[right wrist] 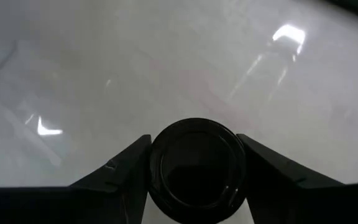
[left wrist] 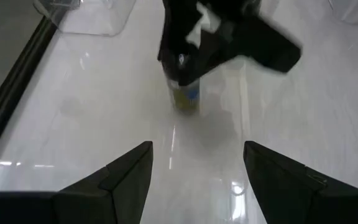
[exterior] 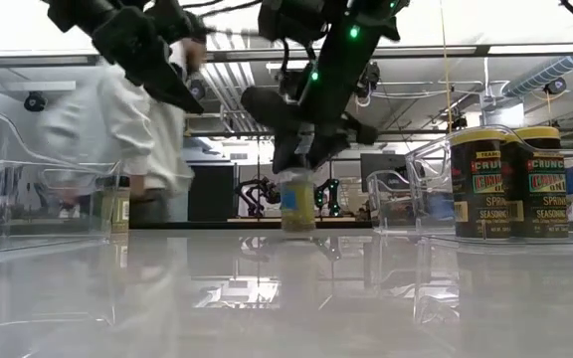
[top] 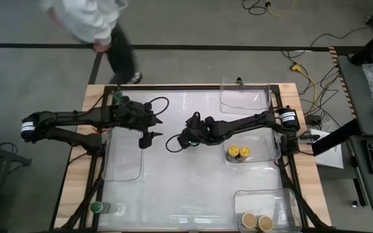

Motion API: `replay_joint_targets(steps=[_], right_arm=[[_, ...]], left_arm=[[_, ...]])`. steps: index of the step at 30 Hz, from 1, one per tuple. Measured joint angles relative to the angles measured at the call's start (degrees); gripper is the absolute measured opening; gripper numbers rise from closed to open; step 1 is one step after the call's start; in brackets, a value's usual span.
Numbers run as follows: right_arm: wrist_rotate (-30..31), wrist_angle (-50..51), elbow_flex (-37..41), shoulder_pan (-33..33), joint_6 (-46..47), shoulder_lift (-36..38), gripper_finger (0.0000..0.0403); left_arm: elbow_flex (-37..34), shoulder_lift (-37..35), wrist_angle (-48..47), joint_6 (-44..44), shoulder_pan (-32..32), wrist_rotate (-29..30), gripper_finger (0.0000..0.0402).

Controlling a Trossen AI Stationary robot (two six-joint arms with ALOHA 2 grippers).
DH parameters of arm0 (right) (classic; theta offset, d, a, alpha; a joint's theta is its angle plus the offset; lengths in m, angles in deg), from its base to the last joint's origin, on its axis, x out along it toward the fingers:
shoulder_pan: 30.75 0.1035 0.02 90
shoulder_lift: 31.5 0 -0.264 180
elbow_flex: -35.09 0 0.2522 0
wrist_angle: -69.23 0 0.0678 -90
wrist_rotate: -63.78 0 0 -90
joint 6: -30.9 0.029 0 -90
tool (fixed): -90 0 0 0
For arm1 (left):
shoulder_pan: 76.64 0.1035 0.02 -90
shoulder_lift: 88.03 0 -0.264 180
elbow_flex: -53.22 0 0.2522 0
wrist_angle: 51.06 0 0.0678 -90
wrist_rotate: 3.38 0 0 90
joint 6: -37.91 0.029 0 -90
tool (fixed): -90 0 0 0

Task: Sort spices by type
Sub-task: Put the right black seasoning bottle into the top right transparent bin

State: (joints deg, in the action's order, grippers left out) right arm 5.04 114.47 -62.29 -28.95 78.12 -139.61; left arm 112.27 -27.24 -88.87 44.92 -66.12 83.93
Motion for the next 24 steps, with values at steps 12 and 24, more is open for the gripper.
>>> replay_joint_targets(steps=[12,24], right_arm=[[3.0,8.0,0.1,-2.7,-26.1,17.6,0.0199],[-10.8,6.0,15.1,-26.8,-50.1,33.5,0.0199]], left_arm=[[-8.2,-1.1,9.3,-0.2,-0.5,-9.4,0.0236],[-10.4,2.3,18.3,-3.6,-0.4,5.0,0.0236]])
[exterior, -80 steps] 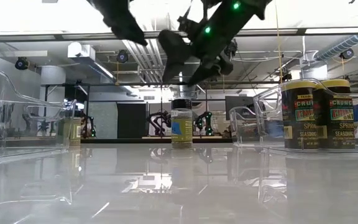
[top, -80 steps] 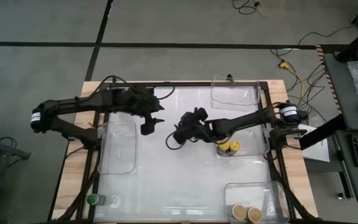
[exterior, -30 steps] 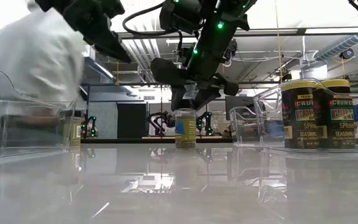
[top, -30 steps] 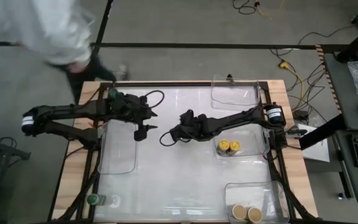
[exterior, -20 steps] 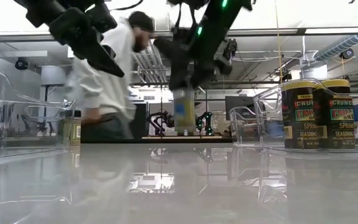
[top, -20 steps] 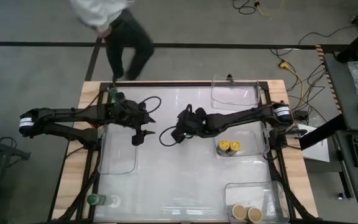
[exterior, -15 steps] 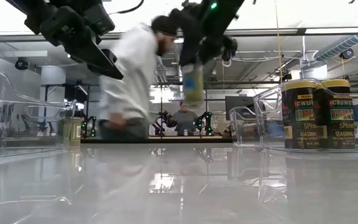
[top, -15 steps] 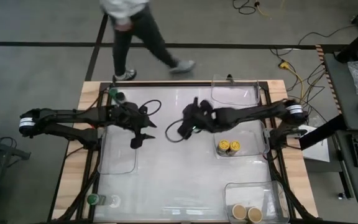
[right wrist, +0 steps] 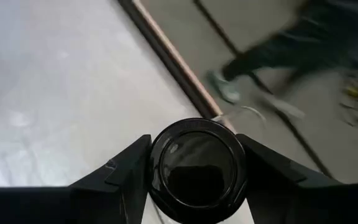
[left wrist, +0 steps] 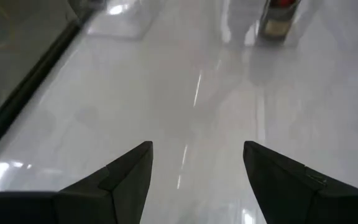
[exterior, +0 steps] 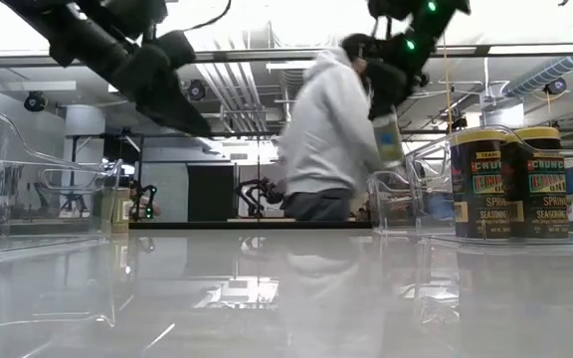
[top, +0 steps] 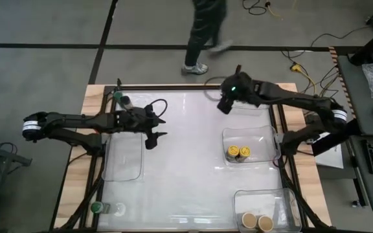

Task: Sort spices by type
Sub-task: Put the right black seasoning bottle into the top right transparent bin

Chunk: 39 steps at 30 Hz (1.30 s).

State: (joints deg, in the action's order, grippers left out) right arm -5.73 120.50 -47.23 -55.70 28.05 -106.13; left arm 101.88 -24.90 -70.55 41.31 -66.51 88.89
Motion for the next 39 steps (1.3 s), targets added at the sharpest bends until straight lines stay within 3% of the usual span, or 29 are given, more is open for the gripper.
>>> replay_joint_targets(steps=[6,17,26,39], right_arm=[[-18.7,-12.3,11.1,-13.5,-8.5,5.0,0.02],[-43.4,-17.1,16.1,-27.1,-16.2,0.4,0.02],[-50.8,-17.1,15.5,-27.6,-25.2,-6.3,0.0201],[-50.0,-16.8,15.4,-28.0,-29.6,-7.1,0.0201]], left_arm=[[-1.0,3.7,1.4,2.5,-0.3,-3.4,0.0236],[-1.1,8.2,9.7,2.4,-0.3,-4.0,0.0236],[-1.1,8.6,13.8,1.3,-0.3,-6.5,0.0236],[-1.1,8.6,15.2,0.5,-0.3,-6.4,0.0236]])
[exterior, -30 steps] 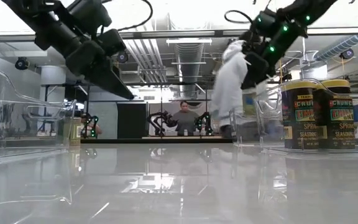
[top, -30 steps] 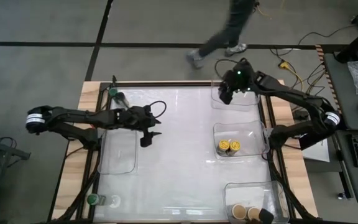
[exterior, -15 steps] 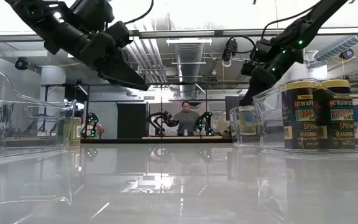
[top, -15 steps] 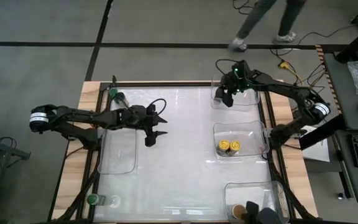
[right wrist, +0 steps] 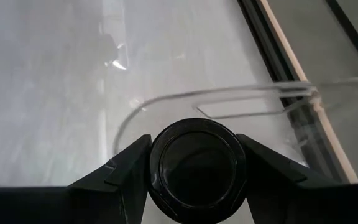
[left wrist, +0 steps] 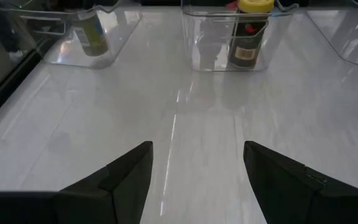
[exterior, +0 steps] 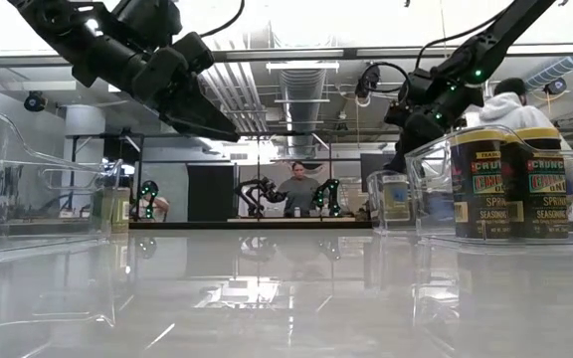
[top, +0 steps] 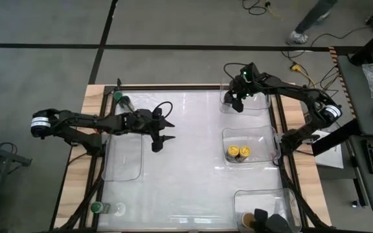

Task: Sort spices by type
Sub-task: Put the right black seasoning bottle into the top right transparent bin

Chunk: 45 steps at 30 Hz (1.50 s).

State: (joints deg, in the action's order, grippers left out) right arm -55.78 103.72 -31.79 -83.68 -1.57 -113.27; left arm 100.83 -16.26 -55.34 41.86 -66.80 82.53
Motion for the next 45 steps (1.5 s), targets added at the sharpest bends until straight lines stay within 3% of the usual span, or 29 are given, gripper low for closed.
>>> replay_joint_targets(steps=[10,45], right_arm=[[4.1,-0.1,0.2,0.0,-0.3,-0.1,0.0201],[4.1,0.0,0.3,0.0,1.9,0.0,0.0201]], left_arm=[[-0.9,0.0,1.1,-0.6,0.0,0.0,0.0236],[-1.4,0.0,1.3,-1.6,0.0,0.2,0.0236]])
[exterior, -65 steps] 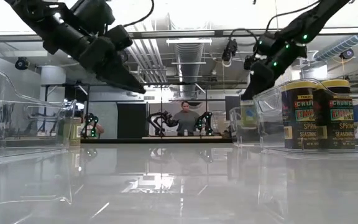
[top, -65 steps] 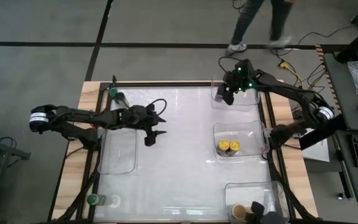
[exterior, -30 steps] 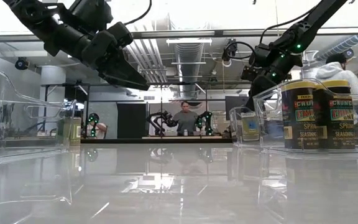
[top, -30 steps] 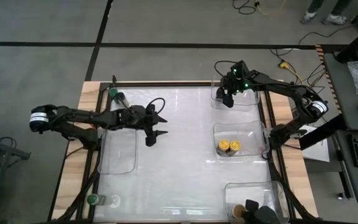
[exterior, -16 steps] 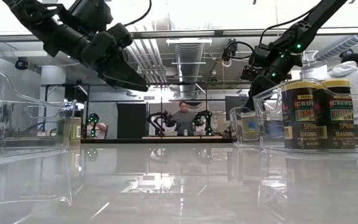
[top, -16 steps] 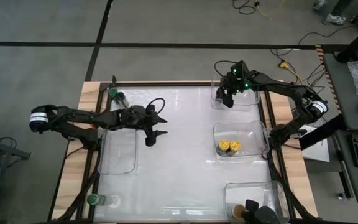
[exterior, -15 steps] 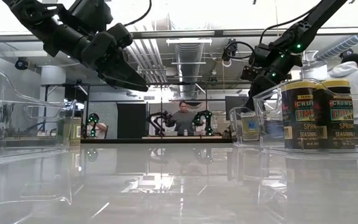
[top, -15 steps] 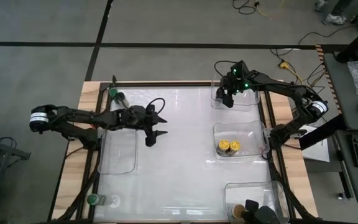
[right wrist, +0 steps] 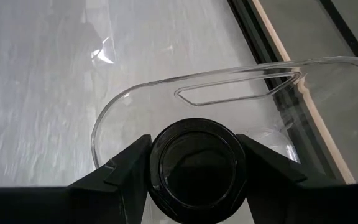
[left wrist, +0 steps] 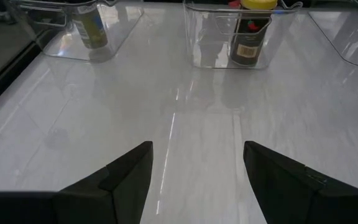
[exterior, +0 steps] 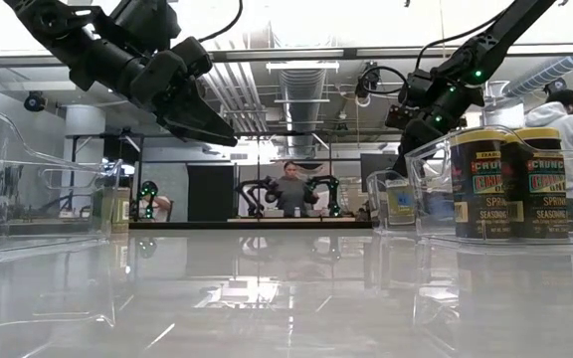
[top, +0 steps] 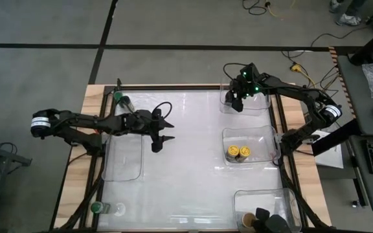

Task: Sort spices by type
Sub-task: Put the right black seasoning bottle into the top right transparent bin

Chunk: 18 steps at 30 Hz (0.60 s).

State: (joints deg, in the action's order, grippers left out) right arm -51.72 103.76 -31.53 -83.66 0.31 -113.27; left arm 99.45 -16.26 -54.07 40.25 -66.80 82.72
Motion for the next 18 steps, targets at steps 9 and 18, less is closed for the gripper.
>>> replay_joint_targets(steps=[9,18], right_arm=[[0.0,0.0,-0.1,0.1,1.1,0.0,0.0204],[0.0,-0.1,-0.1,0.2,1.2,0.0,0.023]], left_arm=[[0.0,0.0,0.0,0.1,0.0,0.0,0.0236],[0.0,0.0,0.3,0.1,0.0,0.0,0.0236]])
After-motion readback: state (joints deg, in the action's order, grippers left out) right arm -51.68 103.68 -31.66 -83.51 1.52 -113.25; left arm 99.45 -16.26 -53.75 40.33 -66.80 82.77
